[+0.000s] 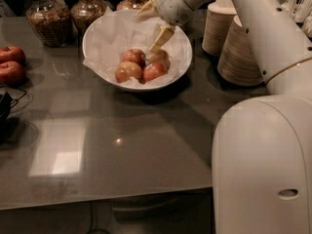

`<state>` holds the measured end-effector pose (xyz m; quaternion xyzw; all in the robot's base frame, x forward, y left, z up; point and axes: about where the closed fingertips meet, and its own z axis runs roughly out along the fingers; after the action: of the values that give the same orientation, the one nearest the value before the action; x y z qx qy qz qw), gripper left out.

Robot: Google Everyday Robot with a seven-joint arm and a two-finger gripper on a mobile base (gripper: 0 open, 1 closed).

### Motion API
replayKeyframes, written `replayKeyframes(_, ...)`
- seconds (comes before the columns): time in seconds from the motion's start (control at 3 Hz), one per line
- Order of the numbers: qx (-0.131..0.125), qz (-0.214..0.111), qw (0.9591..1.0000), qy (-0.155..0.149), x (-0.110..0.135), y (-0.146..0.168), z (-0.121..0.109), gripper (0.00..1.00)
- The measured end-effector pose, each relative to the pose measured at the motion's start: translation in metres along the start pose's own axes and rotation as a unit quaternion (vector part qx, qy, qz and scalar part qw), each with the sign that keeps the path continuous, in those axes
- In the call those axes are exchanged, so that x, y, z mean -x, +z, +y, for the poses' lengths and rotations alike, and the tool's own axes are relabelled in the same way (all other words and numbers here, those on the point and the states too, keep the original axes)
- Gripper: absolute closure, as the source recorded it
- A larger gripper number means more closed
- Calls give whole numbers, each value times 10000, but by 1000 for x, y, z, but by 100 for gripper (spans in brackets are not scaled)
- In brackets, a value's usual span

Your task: Pick apple from white bowl

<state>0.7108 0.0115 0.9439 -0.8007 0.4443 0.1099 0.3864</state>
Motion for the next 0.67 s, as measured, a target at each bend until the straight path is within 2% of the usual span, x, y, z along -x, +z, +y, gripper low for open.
replayKeyframes(0.33, 37, 160, 9998, -85, -2, -6, -5, 65)
replayKeyframes(0.67, 72, 309, 9994, -164, -3, -14, -7, 65)
